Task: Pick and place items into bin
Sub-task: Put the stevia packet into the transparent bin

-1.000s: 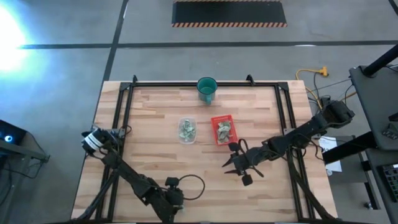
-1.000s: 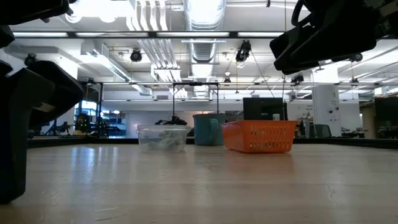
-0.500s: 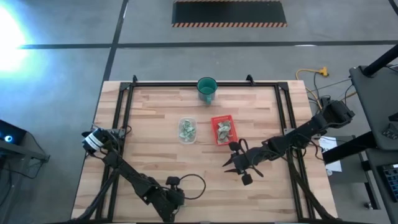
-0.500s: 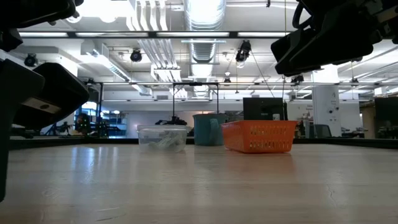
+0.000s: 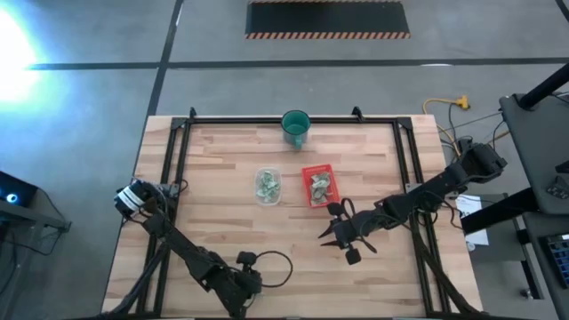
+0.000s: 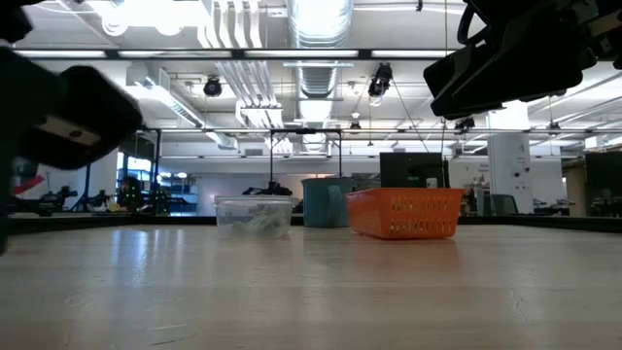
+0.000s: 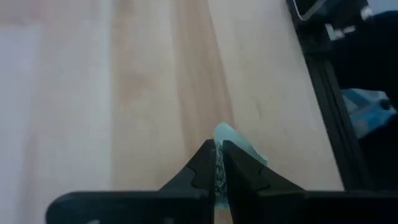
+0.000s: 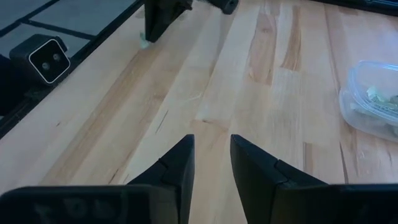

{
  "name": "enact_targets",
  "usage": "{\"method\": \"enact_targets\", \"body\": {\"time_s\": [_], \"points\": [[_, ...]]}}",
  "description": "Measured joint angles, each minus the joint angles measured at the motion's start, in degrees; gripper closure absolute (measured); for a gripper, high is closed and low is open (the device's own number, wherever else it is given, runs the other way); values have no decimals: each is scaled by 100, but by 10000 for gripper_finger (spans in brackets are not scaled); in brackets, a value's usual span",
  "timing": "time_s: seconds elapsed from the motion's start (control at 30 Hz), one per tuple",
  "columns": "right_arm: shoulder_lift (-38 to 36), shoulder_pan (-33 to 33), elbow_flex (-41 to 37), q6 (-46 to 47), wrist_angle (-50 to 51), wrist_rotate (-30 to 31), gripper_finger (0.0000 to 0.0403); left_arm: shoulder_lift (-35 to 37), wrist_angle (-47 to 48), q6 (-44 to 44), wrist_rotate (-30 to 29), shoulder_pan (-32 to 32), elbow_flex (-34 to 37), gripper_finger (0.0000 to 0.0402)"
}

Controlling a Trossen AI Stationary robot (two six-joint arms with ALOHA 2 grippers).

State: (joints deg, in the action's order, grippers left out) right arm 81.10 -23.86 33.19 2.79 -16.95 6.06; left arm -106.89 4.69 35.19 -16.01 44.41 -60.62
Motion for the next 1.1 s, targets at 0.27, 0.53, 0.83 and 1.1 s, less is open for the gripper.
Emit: {"method": "enact_targets", "body": {"time_s": [0.27, 0.53, 0.83, 1.1], "points": [[-1, 2, 0, -20, -51, 11, 312, 455, 630, -630, -789, -322, -9, 398], [-2, 2, 0, -84, -106, 8, 321, 866, 1169, -1394, -1166, -1136, 11, 398], [-2, 2, -13, -83, -147, 7, 316, 1553, 1226, -2639, -1452, -1877, 113, 398], [-2, 2, -37, -133, -190, 5, 328, 2185, 1182, -3241, -1454, -3022, 399, 398]]}}
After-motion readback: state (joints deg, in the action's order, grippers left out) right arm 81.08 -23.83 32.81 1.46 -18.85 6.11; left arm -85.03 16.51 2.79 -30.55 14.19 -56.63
